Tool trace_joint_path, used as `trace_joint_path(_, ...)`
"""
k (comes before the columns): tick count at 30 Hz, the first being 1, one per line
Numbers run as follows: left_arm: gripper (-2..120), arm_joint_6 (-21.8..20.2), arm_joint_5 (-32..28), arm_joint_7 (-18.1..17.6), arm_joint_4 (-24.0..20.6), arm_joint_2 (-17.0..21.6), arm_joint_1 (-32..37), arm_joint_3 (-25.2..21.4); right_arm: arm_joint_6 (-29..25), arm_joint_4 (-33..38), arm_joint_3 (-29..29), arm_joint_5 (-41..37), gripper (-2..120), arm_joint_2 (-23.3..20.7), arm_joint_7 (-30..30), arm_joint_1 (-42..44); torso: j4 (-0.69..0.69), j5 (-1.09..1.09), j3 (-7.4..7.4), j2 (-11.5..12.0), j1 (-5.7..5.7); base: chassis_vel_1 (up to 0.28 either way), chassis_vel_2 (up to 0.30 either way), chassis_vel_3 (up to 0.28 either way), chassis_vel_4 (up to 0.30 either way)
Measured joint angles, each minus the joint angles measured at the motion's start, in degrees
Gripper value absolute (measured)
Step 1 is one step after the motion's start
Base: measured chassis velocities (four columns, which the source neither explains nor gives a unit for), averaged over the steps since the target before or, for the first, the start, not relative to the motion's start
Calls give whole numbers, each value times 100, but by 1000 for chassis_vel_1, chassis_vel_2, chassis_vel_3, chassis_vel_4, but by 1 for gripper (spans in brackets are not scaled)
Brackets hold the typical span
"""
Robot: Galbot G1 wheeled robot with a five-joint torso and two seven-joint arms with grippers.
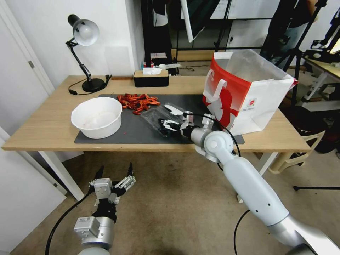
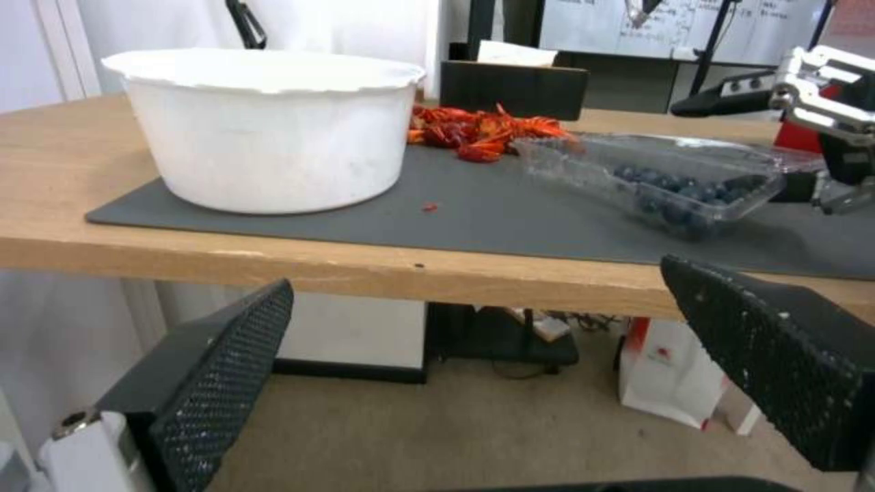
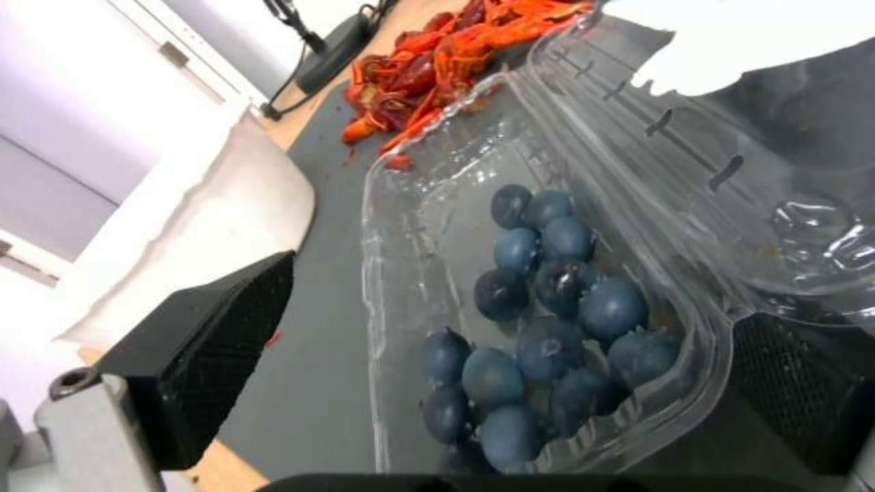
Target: Close the takeout container lid, then place the container into the takeout bag.
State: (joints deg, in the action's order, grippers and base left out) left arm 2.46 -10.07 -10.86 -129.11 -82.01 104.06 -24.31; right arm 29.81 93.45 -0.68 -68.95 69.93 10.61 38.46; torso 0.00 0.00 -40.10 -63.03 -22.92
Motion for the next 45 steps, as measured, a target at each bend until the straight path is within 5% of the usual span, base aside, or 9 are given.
trace_joint_path(19,100,98,85,0,64,-38,40,47,-208,489,-177,241,100,58,297,389,0,0,0,0,0,0,0,0,0)
trace_joint_path(45,100,329,154,28,197,-159,92,37,-712,966,-944,653,100,926,1764,799,0,0,0,1,0,0,0,0,0)
